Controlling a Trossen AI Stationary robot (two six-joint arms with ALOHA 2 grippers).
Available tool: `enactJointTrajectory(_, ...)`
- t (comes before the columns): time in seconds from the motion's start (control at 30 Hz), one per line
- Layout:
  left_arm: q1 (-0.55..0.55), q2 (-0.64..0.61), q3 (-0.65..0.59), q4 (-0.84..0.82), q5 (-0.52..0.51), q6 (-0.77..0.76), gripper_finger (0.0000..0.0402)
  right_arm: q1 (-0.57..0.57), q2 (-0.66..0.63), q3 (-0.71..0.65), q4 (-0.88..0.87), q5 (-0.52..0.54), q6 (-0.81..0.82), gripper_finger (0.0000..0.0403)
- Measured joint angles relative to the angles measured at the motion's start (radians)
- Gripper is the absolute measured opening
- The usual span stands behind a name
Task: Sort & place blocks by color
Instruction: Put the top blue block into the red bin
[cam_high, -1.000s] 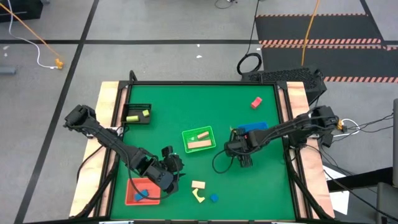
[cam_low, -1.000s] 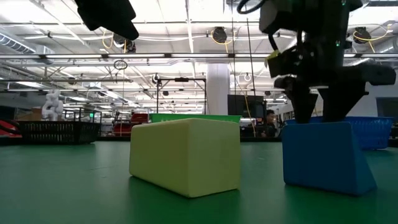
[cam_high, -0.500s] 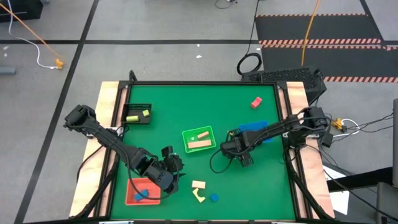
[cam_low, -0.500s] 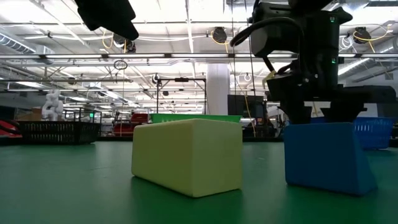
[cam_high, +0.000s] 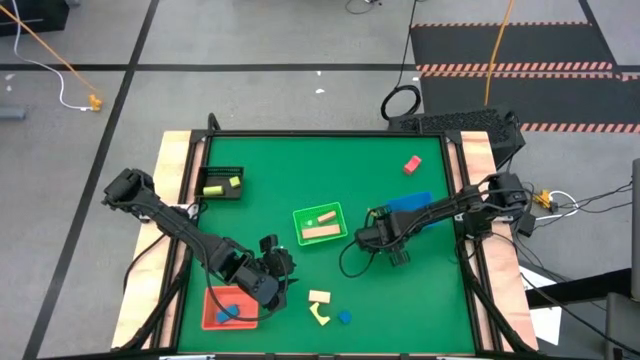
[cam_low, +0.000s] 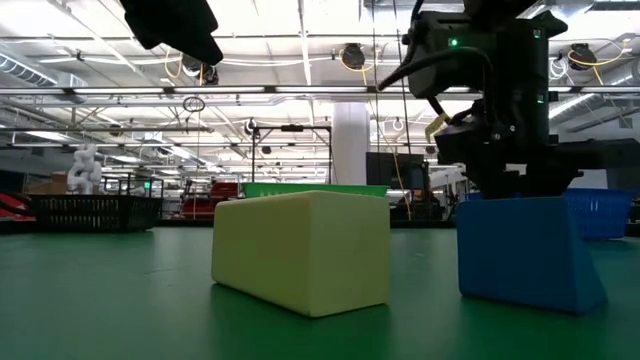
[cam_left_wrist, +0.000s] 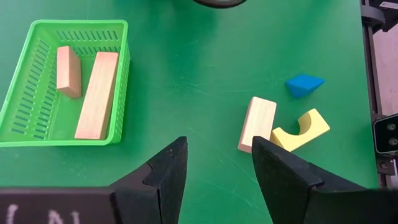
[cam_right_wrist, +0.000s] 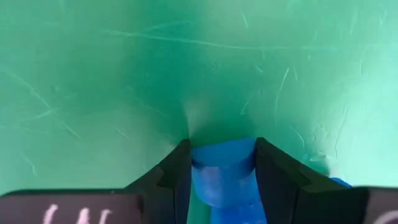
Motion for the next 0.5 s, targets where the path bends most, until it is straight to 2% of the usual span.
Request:
enactJointTrajectory(0.1, 0.000, 0.000, 0.000, 0.000, 0.000, 0.000, 0.0182, 0.019, 0.004, 0.034, -0.010, -0.001, 0.042, 0.0120)
enactJointTrajectory(0.27, 0.000, 0.000, 0.000, 0.003, 0.000, -0.003, 0.0182, 0.066, 0.003, 0.143, 0.056, -0.011, 0.103, 0.0086)
enactJointTrajectory(0.5, -0.007, 0.046, 0.000, 0.022, -0.025, -0.031, 0.0182, 0.128, -0.018, 0.241, 0.222, -0.007, 0.201, 0.0010)
